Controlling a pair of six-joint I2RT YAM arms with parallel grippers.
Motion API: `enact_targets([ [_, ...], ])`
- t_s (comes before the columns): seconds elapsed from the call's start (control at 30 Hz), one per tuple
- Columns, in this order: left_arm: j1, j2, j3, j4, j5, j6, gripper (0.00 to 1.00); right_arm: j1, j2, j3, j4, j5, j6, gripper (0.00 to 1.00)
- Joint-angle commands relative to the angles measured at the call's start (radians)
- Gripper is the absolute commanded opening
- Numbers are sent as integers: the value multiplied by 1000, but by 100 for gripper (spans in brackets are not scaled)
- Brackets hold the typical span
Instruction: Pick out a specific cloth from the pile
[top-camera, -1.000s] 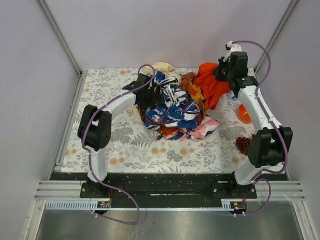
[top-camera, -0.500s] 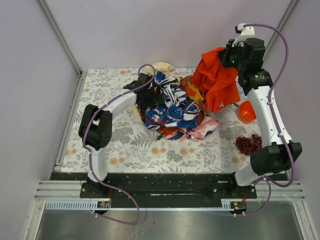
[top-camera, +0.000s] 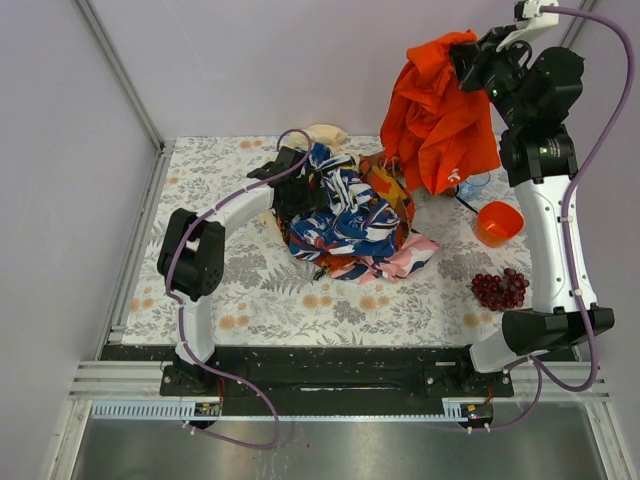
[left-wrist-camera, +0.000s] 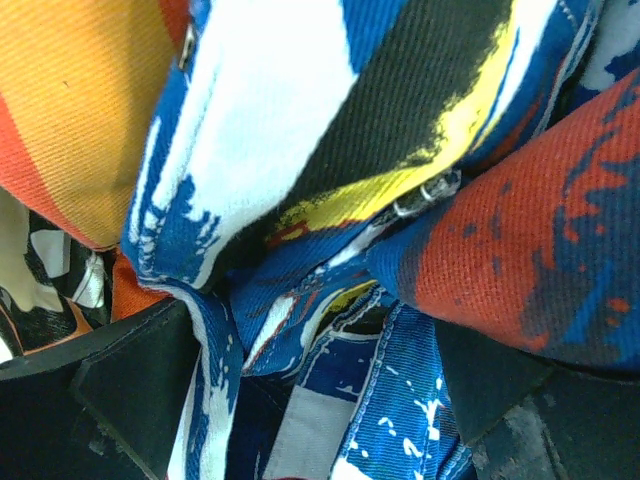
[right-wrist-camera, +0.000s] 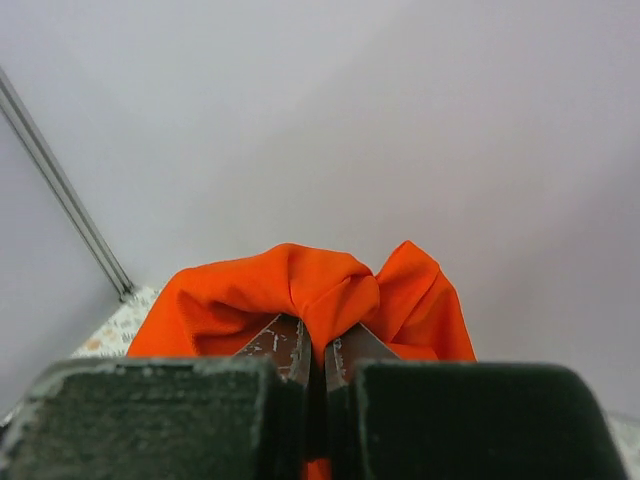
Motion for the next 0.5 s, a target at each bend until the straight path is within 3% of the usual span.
enact_targets([
  [0.0, -6, 30, -13, -35, -77, 3, 98, 6, -59, 94, 286, -44, 70, 0],
  [0.23, -6, -42, -24, -45, -66, 3, 99, 4, -24, 210, 280, -179, 176, 0],
  [0.47, -6, -291, -24, -121, -177, 22, 99, 41, -65, 187, 203, -224, 176, 0],
])
